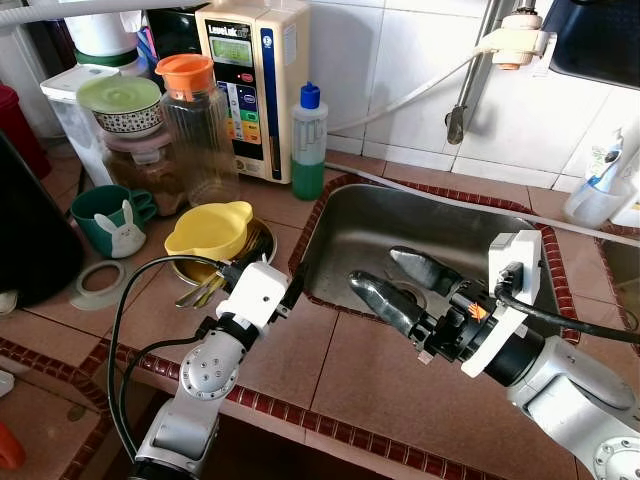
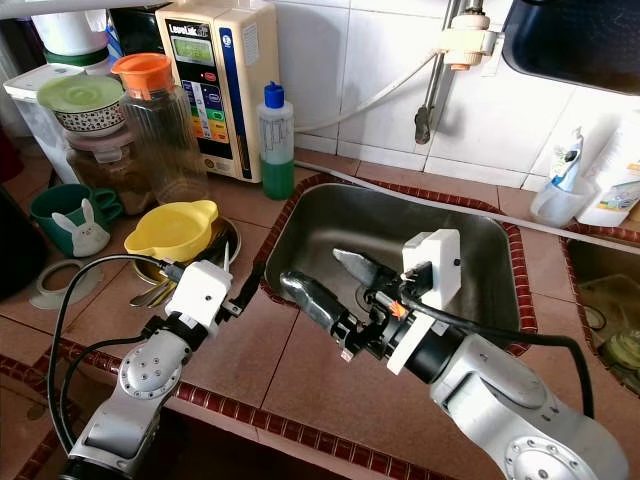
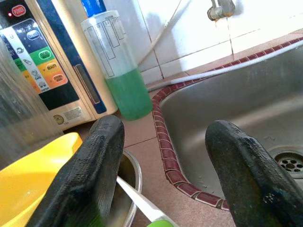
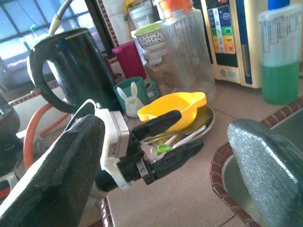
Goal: Kitchen organization
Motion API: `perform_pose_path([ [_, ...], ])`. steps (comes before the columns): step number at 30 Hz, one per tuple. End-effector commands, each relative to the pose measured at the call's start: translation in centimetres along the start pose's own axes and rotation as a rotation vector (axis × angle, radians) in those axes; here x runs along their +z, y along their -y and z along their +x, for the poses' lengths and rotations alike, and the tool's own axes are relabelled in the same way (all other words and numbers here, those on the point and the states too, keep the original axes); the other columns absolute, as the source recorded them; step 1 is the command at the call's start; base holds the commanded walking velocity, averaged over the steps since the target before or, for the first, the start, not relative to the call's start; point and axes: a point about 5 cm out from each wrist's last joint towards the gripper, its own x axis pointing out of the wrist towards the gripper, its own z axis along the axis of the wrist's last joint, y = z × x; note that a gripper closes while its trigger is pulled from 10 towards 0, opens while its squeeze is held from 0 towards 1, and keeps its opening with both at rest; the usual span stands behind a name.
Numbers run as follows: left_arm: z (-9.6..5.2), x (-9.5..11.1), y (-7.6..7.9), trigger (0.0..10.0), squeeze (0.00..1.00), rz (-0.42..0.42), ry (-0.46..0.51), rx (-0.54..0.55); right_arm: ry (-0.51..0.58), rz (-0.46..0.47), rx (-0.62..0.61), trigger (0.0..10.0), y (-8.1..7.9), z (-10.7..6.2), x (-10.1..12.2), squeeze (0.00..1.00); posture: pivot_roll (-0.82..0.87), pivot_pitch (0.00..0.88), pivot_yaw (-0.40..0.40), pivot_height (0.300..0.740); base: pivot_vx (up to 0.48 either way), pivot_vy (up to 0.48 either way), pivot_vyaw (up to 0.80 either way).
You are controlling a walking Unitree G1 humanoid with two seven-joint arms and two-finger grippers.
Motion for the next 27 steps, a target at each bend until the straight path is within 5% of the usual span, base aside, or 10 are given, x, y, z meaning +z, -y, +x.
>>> perform_pose_path([
  [1, 0.1, 0.2, 0.0, 0.0, 0.0, -0.001, 0.011, 0.005, -0.005, -0.018, 0.003, 10.0, -0.1, -0.1, 0.0, 0.0, 0.05, 0.0, -0.019, 0.74, 0.0, 0.0, 0.0],
  [10, 0.0, 0.1, 0.0, 0.0, 0.0, 0.003, 0.002, 0.01, -0.019, -0.02, -0.004, 10.0, 0.0, -0.1, -0.1, 0.0, 0.05, 0.001, -0.022, 0.74, 0.0, 0.0, 0.0],
  [11, -0.2, 0.1, -0.3, 10.0, 0.0, 0.02, -0.012, 0.033, -0.023, -0.022, -0.005, 10.0, 0.0, -0.2, -0.1, 0.0, 0.05, 0.002, -0.022, 0.74, 0.0, 0.0, 0.0],
  [13, -0.4, 0.2, -0.5, 10.0, 0.0, 0.021, -0.015, 0.045, -0.025, -0.022, -0.005, 10.0, 0.0, -0.2, -0.2, 0.0, 0.05, 0.003, -0.023, 0.74, 0.0, 0.0, 0.0],
  [14, -0.5, 0.3, -0.6, 10.0, 0.99, 0.023, -0.015, 0.055, -0.026, -0.022, -0.006, 10.0, 0.0, -0.2, -0.2, 0.0, 0.05, 0.002, -0.023, 0.74, 0.0, 0.0, 0.0],
  [27, -1.6, 0.1, -0.3, 10.0, 1.0, 0.028, -0.016, 0.02, -0.037, -0.028, 0.002, 10.0, -0.1, -0.1, -0.4, 0.0, 0.05, 0.0, -0.021, 0.74, 0.0, 0.0, 0.0],
])
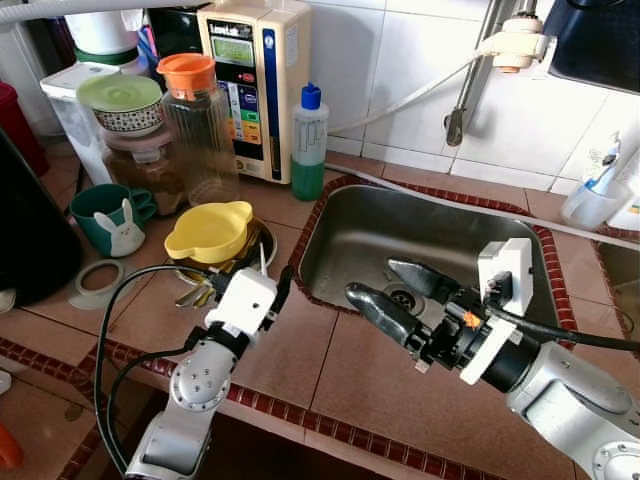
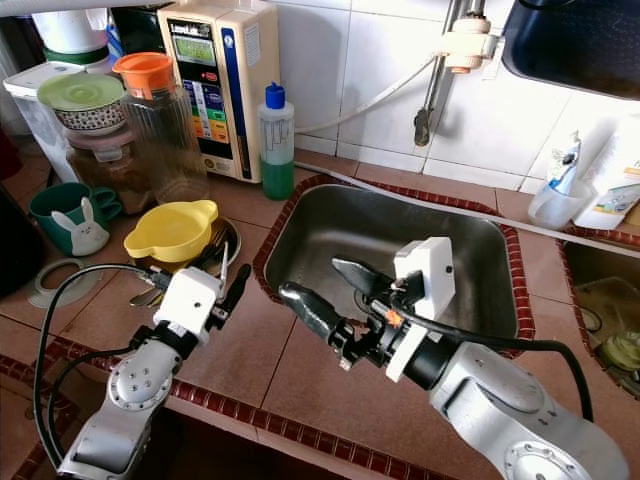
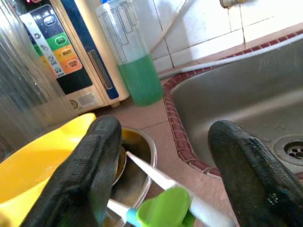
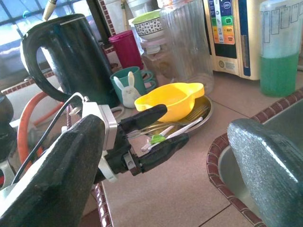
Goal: Kitchen organization
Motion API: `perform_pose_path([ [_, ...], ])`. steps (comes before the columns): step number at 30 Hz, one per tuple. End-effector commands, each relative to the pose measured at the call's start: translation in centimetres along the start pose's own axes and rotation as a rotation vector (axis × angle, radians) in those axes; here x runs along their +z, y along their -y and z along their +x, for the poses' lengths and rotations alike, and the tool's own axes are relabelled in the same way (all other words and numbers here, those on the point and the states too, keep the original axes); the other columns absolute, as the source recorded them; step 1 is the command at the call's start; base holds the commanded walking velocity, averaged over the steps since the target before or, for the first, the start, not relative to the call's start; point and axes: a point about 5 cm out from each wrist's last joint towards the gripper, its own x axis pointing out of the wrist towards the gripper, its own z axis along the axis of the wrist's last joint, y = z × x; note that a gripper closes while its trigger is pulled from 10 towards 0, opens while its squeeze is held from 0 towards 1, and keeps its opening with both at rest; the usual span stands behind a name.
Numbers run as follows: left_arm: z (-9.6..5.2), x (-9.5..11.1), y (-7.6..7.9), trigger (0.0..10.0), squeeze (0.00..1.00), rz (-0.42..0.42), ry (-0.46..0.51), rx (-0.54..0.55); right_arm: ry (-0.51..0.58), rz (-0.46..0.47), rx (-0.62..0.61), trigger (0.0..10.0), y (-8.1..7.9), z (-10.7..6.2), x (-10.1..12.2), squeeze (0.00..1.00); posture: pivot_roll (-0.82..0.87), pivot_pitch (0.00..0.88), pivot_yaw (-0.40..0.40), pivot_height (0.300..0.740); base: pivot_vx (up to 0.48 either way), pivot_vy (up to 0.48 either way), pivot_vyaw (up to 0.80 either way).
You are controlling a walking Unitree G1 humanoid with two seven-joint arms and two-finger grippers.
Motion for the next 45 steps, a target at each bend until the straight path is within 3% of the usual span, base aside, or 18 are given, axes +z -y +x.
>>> perform_pose_path([
  [1, 0.0, 0.7, 0.2, 10.0, 1.0, 0.018, 0.035, -0.023, -0.001, -0.009, 0.008, 10.0, -0.2, -0.1, 0.0, 0.0, 0.05, 0.0, -0.021, 0.74, 0.0, 0.0, 0.0],
  [12, -0.8, 1.4, 0.3, 10.0, 1.0, 0.124, 0.1, -0.08, 0.002, -0.01, 0.009, 10.0, -0.2, 0.0, 0.0, 0.0, 0.06, 0.005, -0.021, 0.74, 0.0, 0.0, 0.0],
  [20, -1.8, -0.1, -0.1, 10.0, 1.0, 0.131, 0.021, -0.072, -0.003, -0.009, 0.011, 10.0, -0.2, 0.0, -0.1, 0.0, 0.06, 0.007, -0.023, 0.74, 0.0, 0.0, 0.0],
  [26, -1.8, -1.5, -0.2, 10.0, 1.0, 0.157, -0.05, -0.073, -0.004, -0.01, 0.014, 10.0, -0.2, 0.1, -0.1, 0.0, 0.06, 0.007, -0.023, 0.74, 0.0, 0.0, 0.0],
  [27, -1.6, -1.6, -0.2, 10.0, 0.0, 0.147, -0.046, -0.059, -0.004, -0.011, 0.013, 10.0, -0.2, 0.1, -0.1, 0.0, 0.05, 0.008, -0.023, 0.74, 0.0, 0.0, 0.0],
  [42, 1.1, -2.3, 0.5, 10.0, 0.0, 0.157, -0.053, -0.071, -0.003, -0.017, 0.011, 10.0, -0.4, 0.1, 0.0, 0.0, 0.04, 0.012, -0.021, 0.74, 0.0, 0.0, 0.0],
  [43, 1.3, -2.5, 0.6, 7.8, 0.0, 0.16, -0.055, -0.072, -0.002, -0.017, 0.012, 10.0, -0.4, 0.2, 0.0, 0.0, 0.04, 0.013, -0.021, 0.74, 0.0, 0.0, 0.0],
  [44, 1.3, -2.5, 0.6, 7.8, 0.0, 0.161, -0.055, -0.072, -0.002, -0.017, 0.012, 10.0, -0.4, 0.2, 0.0, 0.0, 0.04, 0.013, -0.021, 0.74, 0.0, 0.0, 0.0],
  [45, 1.4, -2.5, 0.6, 0.0, 0.0, 0.159, -0.055, -0.075, -0.002, -0.017, 0.012, 10.0, -0.4, 0.2, 0.0, 0.0, 0.03, 0.014, -0.021, 0.74, 0.0, 0.0, 0.0],
])
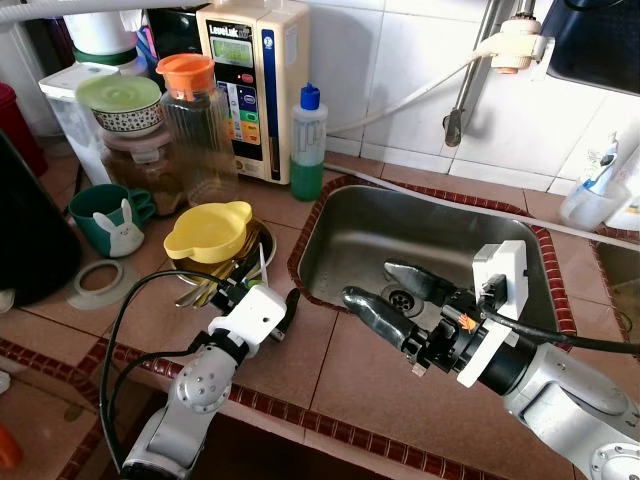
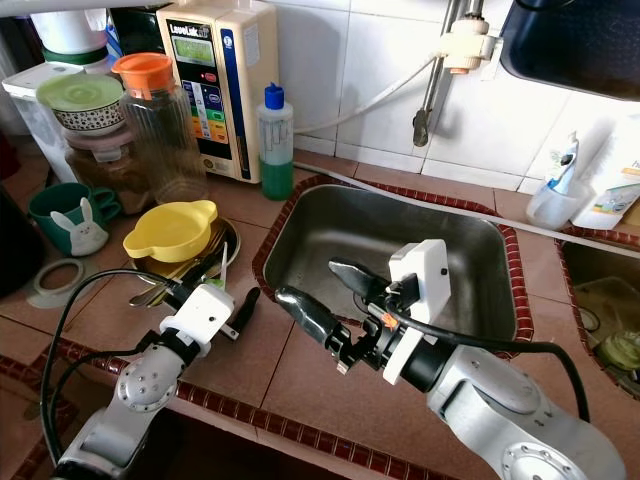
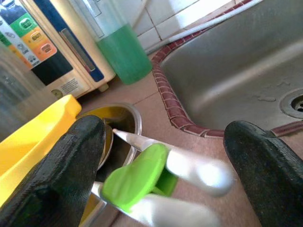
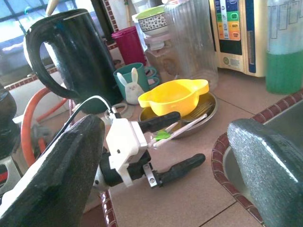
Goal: Kitchen organization
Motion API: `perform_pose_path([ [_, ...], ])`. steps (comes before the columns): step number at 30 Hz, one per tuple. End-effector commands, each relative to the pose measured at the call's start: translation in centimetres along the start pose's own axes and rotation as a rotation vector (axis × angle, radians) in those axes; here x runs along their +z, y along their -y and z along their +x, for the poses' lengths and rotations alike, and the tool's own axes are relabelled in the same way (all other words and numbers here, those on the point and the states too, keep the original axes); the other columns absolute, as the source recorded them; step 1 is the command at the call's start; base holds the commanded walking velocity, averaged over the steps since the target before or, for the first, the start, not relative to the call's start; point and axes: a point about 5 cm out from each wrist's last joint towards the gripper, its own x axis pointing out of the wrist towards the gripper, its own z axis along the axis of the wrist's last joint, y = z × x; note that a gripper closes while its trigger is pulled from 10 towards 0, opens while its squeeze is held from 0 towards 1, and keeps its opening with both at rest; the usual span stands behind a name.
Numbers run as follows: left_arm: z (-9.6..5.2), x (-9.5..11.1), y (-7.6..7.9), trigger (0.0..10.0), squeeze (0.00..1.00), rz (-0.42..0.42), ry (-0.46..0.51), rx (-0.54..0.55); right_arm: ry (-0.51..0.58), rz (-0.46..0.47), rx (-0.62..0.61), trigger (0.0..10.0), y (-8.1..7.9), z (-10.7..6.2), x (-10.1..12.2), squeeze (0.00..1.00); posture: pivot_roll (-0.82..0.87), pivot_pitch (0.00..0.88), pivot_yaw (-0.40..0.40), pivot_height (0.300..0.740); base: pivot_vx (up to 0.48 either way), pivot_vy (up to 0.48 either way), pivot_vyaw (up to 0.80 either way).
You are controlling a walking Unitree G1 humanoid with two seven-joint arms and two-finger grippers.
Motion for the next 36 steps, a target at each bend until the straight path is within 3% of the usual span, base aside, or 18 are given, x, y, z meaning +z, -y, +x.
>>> perform_pose_path([
  [1, 0.3, 0.2, 0.2, 0.0, 0.0, 0.005, 0.016, -0.009, 0.011, -0.019, 0.002, 10.0, -0.2, 0.0, 0.3, 0.0, 0.03, 0.014, -0.021, 0.74, 0.0, 0.0, 0.0],
  [23, 0.4, 0.6, 0.3, 0.0, 0.0, 0.007, 0.068, -0.002, 0.01, -0.014, -0.003, 10.0, -0.3, -0.1, 0.2, 0.0, 0.03, 0.018, -0.018, 0.74, 0.0, 0.0, 0.0],
  [36, 0.9, 3.6, -1.3, 0.0, 0.0, 0.072, 0.232, 0.095, 0.013, -0.016, -0.01, 10.0, -0.2, 0.0, 0.2, 0.0, 0.04, 0.012, -0.017, 0.74, 0.0, 0.0, 0.0],
])
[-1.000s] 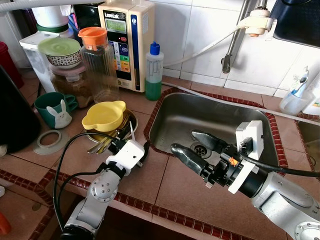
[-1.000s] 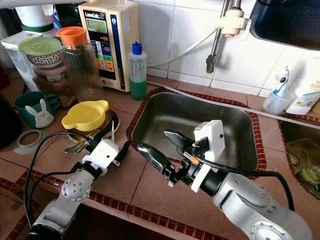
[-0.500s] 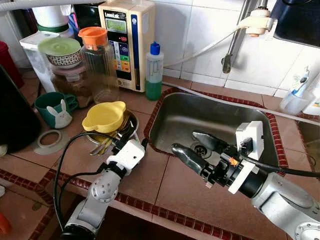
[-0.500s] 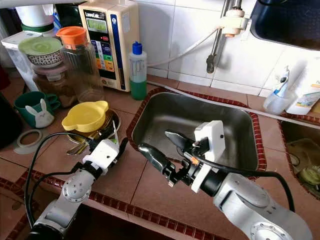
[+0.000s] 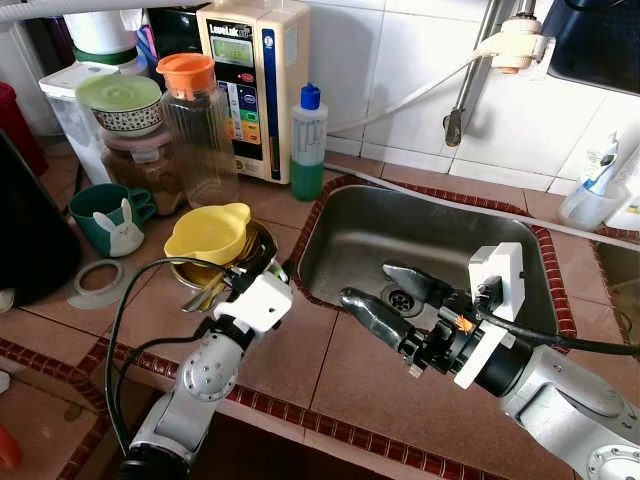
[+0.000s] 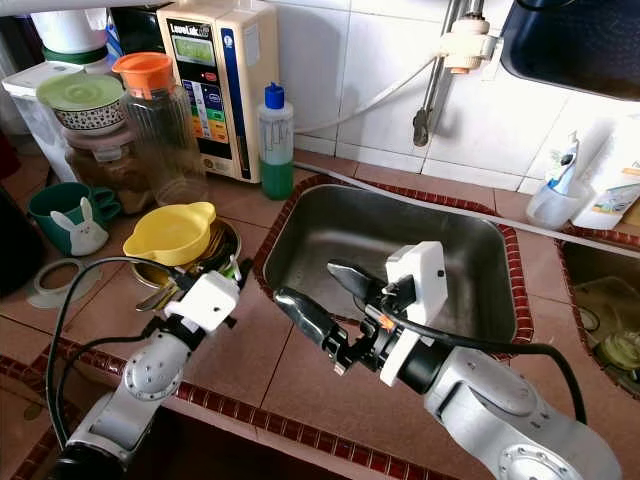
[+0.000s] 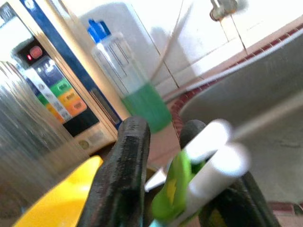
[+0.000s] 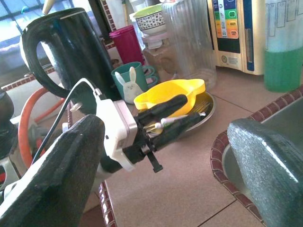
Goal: Kitchen organization
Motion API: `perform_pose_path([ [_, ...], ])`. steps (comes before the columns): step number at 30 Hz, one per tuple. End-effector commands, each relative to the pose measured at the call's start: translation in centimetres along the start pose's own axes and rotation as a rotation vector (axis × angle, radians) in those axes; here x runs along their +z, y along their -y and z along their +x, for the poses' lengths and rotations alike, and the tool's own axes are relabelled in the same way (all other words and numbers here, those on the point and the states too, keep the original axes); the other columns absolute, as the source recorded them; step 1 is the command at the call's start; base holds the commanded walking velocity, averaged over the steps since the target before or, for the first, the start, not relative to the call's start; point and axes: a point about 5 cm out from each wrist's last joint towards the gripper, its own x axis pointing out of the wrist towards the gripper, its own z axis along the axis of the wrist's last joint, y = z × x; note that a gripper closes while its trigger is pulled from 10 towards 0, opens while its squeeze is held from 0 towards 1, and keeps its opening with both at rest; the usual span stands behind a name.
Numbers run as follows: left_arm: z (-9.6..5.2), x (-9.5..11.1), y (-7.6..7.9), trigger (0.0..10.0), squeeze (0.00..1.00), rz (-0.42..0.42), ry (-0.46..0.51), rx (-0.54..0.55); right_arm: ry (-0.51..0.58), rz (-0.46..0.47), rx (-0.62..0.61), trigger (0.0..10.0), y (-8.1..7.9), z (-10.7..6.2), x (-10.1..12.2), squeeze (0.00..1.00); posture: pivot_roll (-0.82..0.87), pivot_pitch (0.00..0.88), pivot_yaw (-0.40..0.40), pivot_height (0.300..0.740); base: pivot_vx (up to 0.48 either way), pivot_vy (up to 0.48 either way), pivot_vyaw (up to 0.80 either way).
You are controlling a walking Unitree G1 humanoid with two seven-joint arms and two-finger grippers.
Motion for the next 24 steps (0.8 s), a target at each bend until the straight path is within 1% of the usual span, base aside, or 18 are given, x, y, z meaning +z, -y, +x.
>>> perform_pose_path([
  [1, 0.5, 1.3, -0.5, 0.0, 0.0, 0.016, 0.07, 0.026, 0.014, -0.02, -0.001, 10.0, -0.1, 0.0, 0.3, 0.0, 0.04, 0.013, -0.017, 0.74, 0.0, 0.0, 0.0],
  [3, 0.6, 1.7, -0.6, 0.0, 0.0, 0.021, 0.091, 0.029, 0.014, -0.02, -0.002, 10.0, 0.0, -0.1, 0.3, 0.0, 0.04, 0.013, -0.017, 0.74, 0.0, 0.0, 0.0],
  [4, 0.8, 2.2, -0.8, 0.0, 0.0, 0.007, 0.11, 0.039, 0.016, -0.019, -0.003, 10.0, 0.0, 0.0, 0.4, 0.0, 0.04, 0.012, -0.018, 0.74, 0.0, 0.0, 0.0],
  [7, 1.1, 3.1, -0.9, 0.0, 0.0, 0.006, 0.143, 0.046, 0.016, -0.02, -0.005, 10.0, 0.0, -0.1, 0.4, 0.0, 0.04, 0.014, -0.02, 0.74, 0.0, 0.0, 0.0],
  [10, 1.7, 4.5, -1.0, 0.0, 0.0, 0.011, 0.205, 0.05, 0.019, -0.021, -0.01, 10.0, 0.1, 0.0, 0.3, 0.0, 0.04, 0.015, -0.02, 0.74, 0.0, 0.0, 0.0],
  [12, 1.8, 4.7, -1.1, 0.0, 0.0, -0.001, 0.208, 0.057, 0.02, -0.021, -0.011, 10.0, 0.2, 0.0, 0.4, 0.0, 0.04, 0.016, -0.02, 0.74, 0.0, 0.0, 0.0],
  [14, 2.0, 5.5, -1.1, 0.0, 0.0, 0.03, 0.249, 0.037, 0.022, -0.023, -0.014, 10.0, 0.3, 0.0, 0.4, 0.0, 0.05, 0.015, -0.021, 0.74, 0.0, 0.0, 0.0],
  [16, 2.2, 5.0, -1.3, 0.0, 0.0, -0.003, 0.199, 0.053, 0.024, -0.024, -0.016, 10.0, 0.3, 0.1, 0.4, 0.0, 0.05, 0.015, -0.02, 0.74, 0.0, 0.0, 0.0],
  [18, 2.1, 4.6, -1.5, 0.0, 0.0, -0.015, 0.169, 0.06, 0.025, -0.024, -0.016, 10.0, 0.3, 0.1, 0.4, 0.0, 0.05, 0.015, -0.02, 0.74, 0.0, 0.0, 0.0],
  [19, 2.1, 4.5, -1.5, 2.8, 0.0, -0.008, 0.166, 0.063, 0.026, -0.023, -0.016, 10.0, 0.3, 0.1, 0.4, 0.0, 0.05, 0.015, -0.021, 0.74, 0.0, 0.0, 0.0],
  [20, 2.0, 4.5, -1.6, 4.1, 0.0, -0.004, 0.164, 0.066, 0.025, -0.024, -0.016, 10.0, 0.3, 0.1, 0.4, 0.0, 0.05, 0.015, -0.021, 0.74, 0.0, 0.0, 0.0],
  [21, 1.9, 4.3, -1.6, 10.0, 0.0, 0.001, 0.154, 0.071, 0.025, -0.024, -0.016, 10.0, 0.3, 0.1, 0.4, 0.0, 0.05, 0.016, -0.022, 0.74, 0.0, 0.0, 0.0],
  [22, 1.7, 4.2, -1.7, 10.0, 0.0, 0.006, 0.147, 0.079, 0.025, -0.024, -0.016, 10.0, 0.3, 0.1, 0.4, 0.0, 0.05, 0.016, -0.022, 0.74, 0.0, 0.0, 0.0],
  [23, 1.5, 4.1, -1.7, 10.0, 1.0, -0.006, 0.143, 0.079, 0.024, -0.025, -0.017, 10.0, 0.4, 0.1, 0.4, 0.0, 0.05, 0.016, -0.022, 0.74, 0.0, 0.0, 0.0],
  [24, 1.3, 4.0, -1.7, 10.0, 1.0, -0.019, 0.142, 0.08, 0.023, -0.024, -0.017, 10.0, 0.4, 0.1, 0.4, 0.0, 0.05, 0.016, -0.022, 0.74, 0.0, 0.0, 0.0],
])
